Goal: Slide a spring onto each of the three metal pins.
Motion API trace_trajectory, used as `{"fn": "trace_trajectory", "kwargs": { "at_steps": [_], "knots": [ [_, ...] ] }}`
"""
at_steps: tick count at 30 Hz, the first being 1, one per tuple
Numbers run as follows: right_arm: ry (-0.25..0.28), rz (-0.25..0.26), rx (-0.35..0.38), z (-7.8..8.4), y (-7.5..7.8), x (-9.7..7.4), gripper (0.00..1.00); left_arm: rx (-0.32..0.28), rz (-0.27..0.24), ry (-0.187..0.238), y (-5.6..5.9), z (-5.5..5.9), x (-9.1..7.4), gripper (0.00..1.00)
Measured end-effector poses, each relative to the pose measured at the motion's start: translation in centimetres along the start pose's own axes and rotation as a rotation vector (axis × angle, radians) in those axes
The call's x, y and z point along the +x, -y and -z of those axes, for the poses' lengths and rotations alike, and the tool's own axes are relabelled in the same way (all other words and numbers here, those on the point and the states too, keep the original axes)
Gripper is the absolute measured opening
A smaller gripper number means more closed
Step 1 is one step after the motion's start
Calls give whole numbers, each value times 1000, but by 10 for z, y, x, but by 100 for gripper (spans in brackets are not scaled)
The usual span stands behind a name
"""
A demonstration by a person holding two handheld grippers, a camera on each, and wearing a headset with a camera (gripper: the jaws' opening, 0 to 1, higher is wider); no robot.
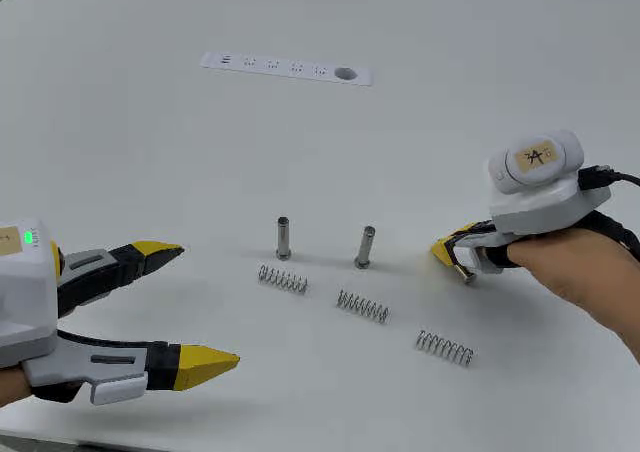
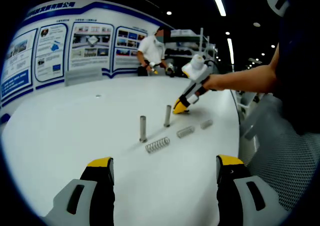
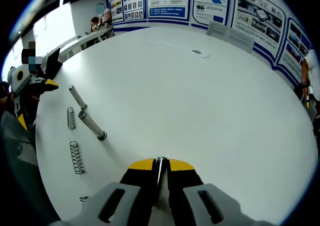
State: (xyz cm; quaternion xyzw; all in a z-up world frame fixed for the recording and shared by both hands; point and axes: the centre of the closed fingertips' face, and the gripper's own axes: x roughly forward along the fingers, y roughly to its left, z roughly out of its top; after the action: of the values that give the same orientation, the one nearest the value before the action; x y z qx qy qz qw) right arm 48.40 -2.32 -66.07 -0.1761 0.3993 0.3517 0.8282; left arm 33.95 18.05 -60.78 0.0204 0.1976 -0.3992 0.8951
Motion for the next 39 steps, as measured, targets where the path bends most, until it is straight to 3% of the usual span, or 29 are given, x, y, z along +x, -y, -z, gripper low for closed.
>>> {"fn": "trace_trajectory", "kwargs": {
  "at_steps": [14,21,27,39],
  "knots": [
    [-37,6,54,1,1,-1,7,4,-4,3,-2,-2,1,84],
    [17,2,97,-5,2,-7,7,14,-3,12,-1,-8,1,83],
    [44,13,75,-9,0,-22,7,22,-12,14,-4,-11,-3,83],
    [90,33,64,-8,-2,-40,8,33,-6,13,1,-12,-4,82]
  ]
}}
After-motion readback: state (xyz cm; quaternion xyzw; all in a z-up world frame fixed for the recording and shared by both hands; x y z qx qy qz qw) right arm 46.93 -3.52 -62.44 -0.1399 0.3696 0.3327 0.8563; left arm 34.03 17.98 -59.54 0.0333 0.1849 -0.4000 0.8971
